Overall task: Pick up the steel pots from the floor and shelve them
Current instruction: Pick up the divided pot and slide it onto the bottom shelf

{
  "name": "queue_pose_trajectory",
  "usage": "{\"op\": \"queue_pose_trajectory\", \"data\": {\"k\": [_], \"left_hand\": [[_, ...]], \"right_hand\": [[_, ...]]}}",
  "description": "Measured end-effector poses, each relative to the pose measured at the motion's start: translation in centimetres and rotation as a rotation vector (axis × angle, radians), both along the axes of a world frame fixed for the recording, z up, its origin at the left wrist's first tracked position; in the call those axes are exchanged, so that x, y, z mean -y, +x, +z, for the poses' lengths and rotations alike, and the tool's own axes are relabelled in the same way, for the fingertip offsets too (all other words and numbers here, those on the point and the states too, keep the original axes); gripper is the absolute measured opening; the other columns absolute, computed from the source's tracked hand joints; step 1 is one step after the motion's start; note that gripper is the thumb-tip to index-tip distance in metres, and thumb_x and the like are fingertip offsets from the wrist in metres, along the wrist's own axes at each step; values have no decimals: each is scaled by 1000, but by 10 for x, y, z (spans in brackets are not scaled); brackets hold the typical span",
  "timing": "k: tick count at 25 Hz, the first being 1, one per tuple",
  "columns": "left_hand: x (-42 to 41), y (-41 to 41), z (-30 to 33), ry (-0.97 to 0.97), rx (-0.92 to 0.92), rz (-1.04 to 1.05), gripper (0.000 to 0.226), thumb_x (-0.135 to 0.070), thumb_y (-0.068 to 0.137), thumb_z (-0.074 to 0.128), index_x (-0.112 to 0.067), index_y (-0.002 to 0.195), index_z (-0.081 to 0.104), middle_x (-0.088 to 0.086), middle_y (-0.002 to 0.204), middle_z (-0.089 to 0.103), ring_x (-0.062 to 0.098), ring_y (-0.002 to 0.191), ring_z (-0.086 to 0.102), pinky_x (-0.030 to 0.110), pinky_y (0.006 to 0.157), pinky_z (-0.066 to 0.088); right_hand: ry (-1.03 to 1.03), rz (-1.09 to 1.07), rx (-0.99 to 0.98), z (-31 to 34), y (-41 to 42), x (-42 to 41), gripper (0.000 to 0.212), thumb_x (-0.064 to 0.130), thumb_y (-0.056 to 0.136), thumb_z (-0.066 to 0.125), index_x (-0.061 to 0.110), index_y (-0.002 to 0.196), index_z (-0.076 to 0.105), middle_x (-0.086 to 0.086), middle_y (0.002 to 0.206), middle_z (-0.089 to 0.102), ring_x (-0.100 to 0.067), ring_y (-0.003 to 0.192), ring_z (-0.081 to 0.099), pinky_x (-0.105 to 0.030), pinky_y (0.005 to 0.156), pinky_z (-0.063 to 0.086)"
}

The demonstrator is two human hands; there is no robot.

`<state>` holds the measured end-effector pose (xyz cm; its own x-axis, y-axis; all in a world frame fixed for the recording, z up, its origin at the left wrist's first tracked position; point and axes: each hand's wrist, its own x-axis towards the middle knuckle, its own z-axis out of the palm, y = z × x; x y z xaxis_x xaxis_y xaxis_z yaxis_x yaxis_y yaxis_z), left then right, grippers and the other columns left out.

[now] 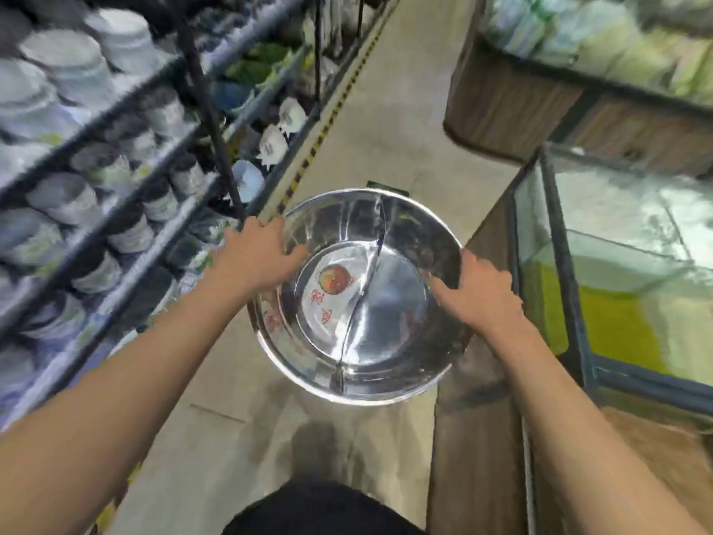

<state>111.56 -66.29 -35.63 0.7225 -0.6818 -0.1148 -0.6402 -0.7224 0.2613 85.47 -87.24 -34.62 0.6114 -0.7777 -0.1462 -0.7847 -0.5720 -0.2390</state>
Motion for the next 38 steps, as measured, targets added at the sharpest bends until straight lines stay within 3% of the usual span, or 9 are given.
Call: {"op": "queue_pose_trajectory", "data": {"k": [4,7,10,13,18,21,26,31,38], "left_hand": [[-35,24,32,-24,27,108,75,-76,82,32,-30,137,52,20,127,56,47,124,49,61,101,42],[-65,27,43,-31,54,196,70,-72,83,34,-22,127,57,16,122,63,44,118,54,59,99,44],[-91,17,43,-45,29,315,72,-70,85,37,-18,132,55,17,125,60,47,119,52,59,100,43],[-123,-9,41,-45,-3,486,73,-70,81,36,-19,128,55,17,123,59,46,121,51,60,102,41],[-192,-83,31,2,-47,836,82,-73,78,34,-26,143,49,14,137,55,42,130,46,59,106,40],[-243,-143,21,9,-54,1042,72,-68,84,41,-25,141,51,15,133,55,42,128,47,58,107,38],[-335,-258,13,-43,-85,1407,67,-69,80,36,-37,135,55,10,123,61,39,125,50,56,105,39],[-423,-369,8,-80,-54,1760,70,-72,80,37,-35,138,54,9,125,61,37,124,50,56,102,43],[-559,-497,2,-139,-50,2026,73,-74,75,30,-32,127,60,8,111,67,37,114,56,53,95,46]], "right_hand": [[-8,144,66,21,29,-10,65,67,85,51,15,124,53,-13,110,65,-38,104,62,-47,87,51],[-15,280,127,26,61,-15,54,56,87,59,15,122,59,-12,105,70,-35,96,64,-39,80,49],[-20,415,173,27,87,-16,52,58,86,59,20,121,61,-8,104,72,-30,89,66,-34,73,46],[14,558,163,23,115,-21,53,64,85,57,25,120,59,-4,100,69,-28,88,65,-41,79,54],[-3,920,51,-3,163,-58,66,65,85,57,19,131,49,-11,107,65,-36,99,61,-43,81,52],[12,1186,36,-21,181,-113,68,65,84,56,14,129,50,-10,110,67,-34,101,62,-41,79,49],[34,1538,-32,-30,185,-246,77,71,86,50,14,138,43,-14,126,60,-38,116,57,-48,94,48],[22,1864,-36,-25,162,-405,71,71,87,47,19,136,44,-7,109,60,-35,107,58,-46,90,45],[7,2170,-12,-23,89,-632,62,62,90,53,22,138,48,0,99,63,-29,102,62,-40,87,44]]}}
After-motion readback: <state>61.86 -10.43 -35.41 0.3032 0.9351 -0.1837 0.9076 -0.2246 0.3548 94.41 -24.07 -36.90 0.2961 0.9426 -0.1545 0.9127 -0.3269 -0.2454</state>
